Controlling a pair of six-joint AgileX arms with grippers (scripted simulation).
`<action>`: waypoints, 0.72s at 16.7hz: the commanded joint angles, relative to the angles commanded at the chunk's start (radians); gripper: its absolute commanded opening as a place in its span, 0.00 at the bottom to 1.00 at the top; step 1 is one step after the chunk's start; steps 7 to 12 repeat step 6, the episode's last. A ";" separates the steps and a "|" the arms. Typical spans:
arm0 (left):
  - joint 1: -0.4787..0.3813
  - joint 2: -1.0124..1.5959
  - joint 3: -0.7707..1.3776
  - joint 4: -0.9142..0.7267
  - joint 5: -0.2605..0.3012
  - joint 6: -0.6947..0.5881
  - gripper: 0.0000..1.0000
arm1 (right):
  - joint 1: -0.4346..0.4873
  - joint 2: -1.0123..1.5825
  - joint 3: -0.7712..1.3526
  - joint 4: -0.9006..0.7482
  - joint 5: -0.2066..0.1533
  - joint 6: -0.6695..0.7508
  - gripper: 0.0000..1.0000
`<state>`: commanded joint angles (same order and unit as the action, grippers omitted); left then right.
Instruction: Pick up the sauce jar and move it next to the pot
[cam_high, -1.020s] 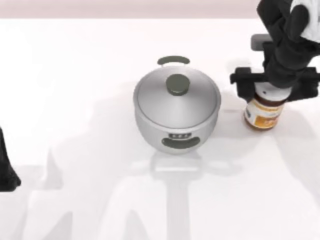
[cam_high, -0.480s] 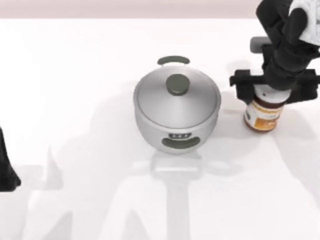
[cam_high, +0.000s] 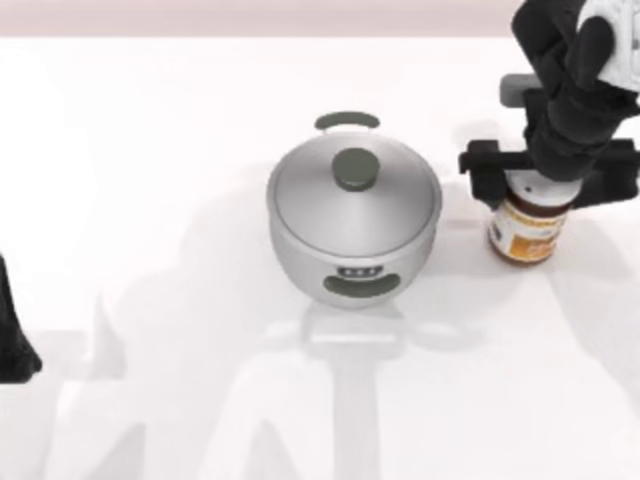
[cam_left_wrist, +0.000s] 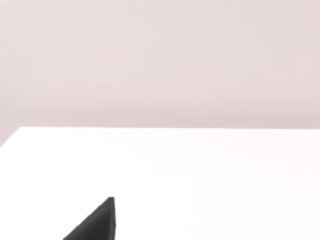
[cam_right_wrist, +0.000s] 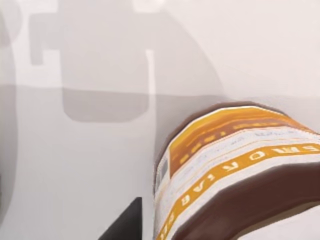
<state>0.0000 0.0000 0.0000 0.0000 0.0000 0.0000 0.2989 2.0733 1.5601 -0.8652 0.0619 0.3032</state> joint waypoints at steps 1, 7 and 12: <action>0.000 0.000 0.000 0.000 0.000 0.000 1.00 | 0.000 0.000 0.000 0.000 0.000 0.000 1.00; 0.000 0.000 0.000 0.000 0.000 0.000 1.00 | 0.000 0.000 0.000 0.000 0.000 0.000 1.00; 0.000 0.000 0.000 0.000 0.000 0.000 1.00 | 0.000 0.000 0.000 0.000 0.000 0.000 1.00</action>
